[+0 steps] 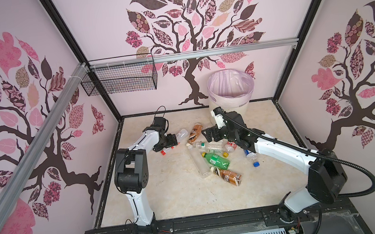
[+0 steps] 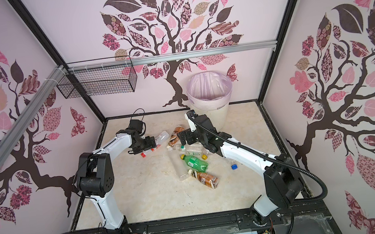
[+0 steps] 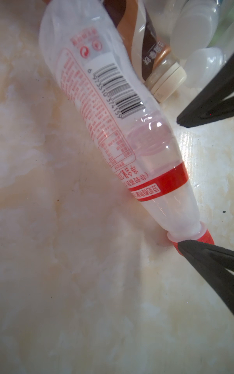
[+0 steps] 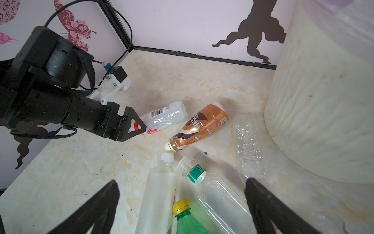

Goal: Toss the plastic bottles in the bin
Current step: 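Lower the left gripper onto the red-cap clear bottle while the right gripper draws back, then close the left gripper on the red-cap bottle's neck and lift it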

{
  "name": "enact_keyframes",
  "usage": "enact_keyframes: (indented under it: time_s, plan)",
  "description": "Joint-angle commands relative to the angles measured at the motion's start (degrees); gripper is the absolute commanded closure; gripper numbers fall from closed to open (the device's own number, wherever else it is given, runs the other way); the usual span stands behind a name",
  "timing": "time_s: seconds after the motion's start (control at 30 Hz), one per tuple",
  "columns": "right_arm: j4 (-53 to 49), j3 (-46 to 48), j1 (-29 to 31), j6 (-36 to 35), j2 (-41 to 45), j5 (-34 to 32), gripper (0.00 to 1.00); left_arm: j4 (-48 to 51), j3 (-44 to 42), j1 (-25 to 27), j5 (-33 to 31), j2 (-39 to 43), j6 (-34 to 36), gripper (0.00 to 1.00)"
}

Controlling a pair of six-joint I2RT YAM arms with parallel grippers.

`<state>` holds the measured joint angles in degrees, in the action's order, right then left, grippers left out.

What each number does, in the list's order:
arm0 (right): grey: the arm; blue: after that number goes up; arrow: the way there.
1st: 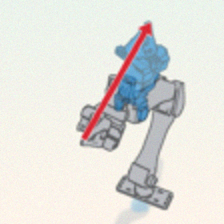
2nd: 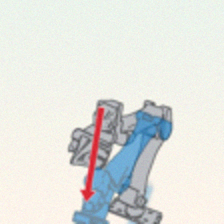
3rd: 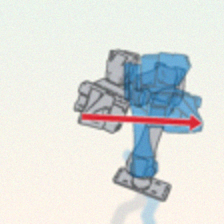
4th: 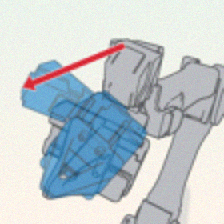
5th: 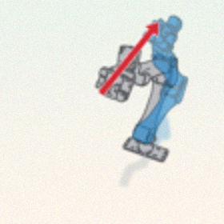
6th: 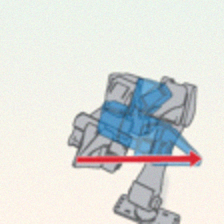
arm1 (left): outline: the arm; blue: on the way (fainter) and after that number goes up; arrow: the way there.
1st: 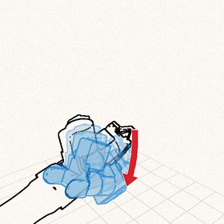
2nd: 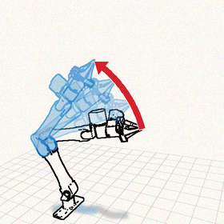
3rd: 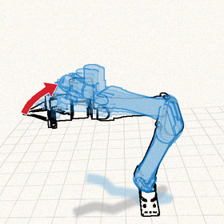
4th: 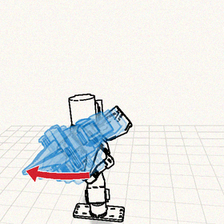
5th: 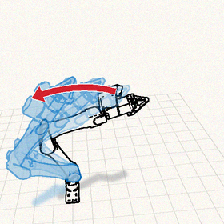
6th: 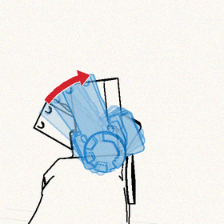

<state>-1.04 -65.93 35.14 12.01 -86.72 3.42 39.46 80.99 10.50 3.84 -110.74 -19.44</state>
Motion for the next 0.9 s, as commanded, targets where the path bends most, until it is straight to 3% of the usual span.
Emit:
enact_keyframes:
  time_s: [0.0,0.5,0.87]
  plan:
    - [0.2,0.1,0.1,-0.1,2.6,-0.6,0.00,-0.7,1.3,0.7,1.3,-0.8,-0.1,0.08]
    - [-0.1,0.2,0.1,-0.7,3.0,-1.6,0.00,2.4,2.7,5.6,-2.4,-2.3,1.7,0.09]
    - [0.1,0.6,0.1,-0.8,3.2,-1.8,0.01,2.8,3.1,5.0,-3.4,-3.5,0.9,0.15]
